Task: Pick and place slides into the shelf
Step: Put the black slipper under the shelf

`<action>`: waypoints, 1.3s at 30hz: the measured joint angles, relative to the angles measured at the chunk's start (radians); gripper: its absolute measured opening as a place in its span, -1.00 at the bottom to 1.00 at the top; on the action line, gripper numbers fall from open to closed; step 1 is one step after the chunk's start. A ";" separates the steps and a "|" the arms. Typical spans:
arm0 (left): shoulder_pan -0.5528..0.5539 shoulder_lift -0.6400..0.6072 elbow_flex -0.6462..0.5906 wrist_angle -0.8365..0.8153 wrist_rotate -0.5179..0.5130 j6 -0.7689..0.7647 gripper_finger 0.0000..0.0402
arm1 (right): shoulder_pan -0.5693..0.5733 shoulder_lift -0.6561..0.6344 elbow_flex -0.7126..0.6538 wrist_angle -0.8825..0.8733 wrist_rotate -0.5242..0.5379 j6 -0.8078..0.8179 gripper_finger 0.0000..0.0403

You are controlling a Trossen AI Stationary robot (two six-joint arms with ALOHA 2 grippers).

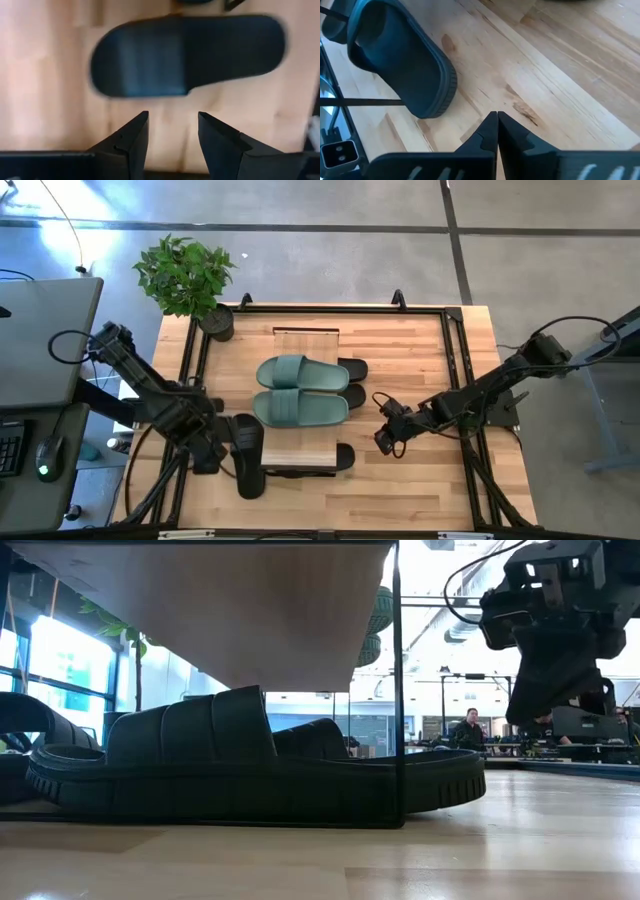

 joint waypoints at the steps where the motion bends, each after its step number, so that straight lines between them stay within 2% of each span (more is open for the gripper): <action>1: -0.013 -0.003 -0.016 0.044 0.000 0.000 -0.23 | 0.003 0.000 0.000 -0.001 -0.001 0.000 -1.00; 6: -0.063 0.009 -0.064 0.203 -0.032 -0.012 -0.23 | 0.004 0.000 0.000 -0.022 -0.001 0.000 -1.00; 11: -0.074 0.060 -0.119 0.257 -0.073 -0.095 -0.23 | 0.004 0.000 0.000 -0.041 0.000 0.000 -1.00; 22: -0.074 0.221 -0.138 0.265 -0.144 -0.155 -0.23 | 0.004 0.000 0.000 -0.040 0.010 0.011 -1.00; 32: -0.075 0.307 -0.135 0.267 -0.191 -0.215 -0.24 | 0.004 0.000 0.000 -0.037 0.009 0.012 -1.00; 35: -0.075 0.310 -0.136 0.258 -0.213 -0.249 -0.36 | 0.004 0.000 0.000 -0.037 0.009 0.023 -1.00; 39: -0.075 0.310 -0.135 0.260 -0.215 -0.266 -0.70 | 0.004 0.000 0.000 -0.037 0.008 0.027 -1.00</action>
